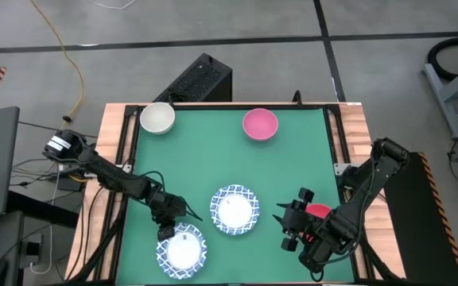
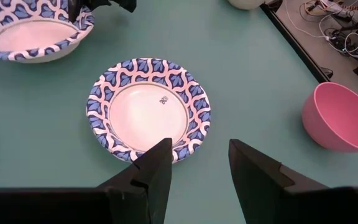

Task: Nest bowls inside each other
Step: Stack the white with blue patterned bowl on top of the white with blue patterned bowl

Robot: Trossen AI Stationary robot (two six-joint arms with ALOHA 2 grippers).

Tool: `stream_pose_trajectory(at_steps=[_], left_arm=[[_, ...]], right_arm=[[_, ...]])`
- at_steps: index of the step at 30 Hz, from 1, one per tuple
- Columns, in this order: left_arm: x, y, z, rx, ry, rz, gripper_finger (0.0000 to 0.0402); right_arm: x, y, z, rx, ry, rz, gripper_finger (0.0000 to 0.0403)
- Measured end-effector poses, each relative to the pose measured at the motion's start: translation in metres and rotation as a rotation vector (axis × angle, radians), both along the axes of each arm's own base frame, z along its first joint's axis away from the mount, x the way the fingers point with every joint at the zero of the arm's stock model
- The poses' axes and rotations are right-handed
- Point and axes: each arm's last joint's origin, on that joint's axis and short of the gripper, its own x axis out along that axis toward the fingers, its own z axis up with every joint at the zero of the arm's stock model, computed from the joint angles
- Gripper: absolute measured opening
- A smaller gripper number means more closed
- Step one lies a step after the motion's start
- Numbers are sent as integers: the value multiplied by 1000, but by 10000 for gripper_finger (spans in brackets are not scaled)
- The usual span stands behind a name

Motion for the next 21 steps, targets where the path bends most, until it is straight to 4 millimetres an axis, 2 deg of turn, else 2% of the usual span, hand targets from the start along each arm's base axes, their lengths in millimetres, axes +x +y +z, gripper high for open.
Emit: stream_pose_trajectory(at_steps=[7,21], left_arm=[[8,-1,6,-76,7,203,6],[29,-8,35,-413,-109,475,6]], right_arm=[[0,0,0,0,0,-1,179],[0,0,0,0,-1,-1,179]])
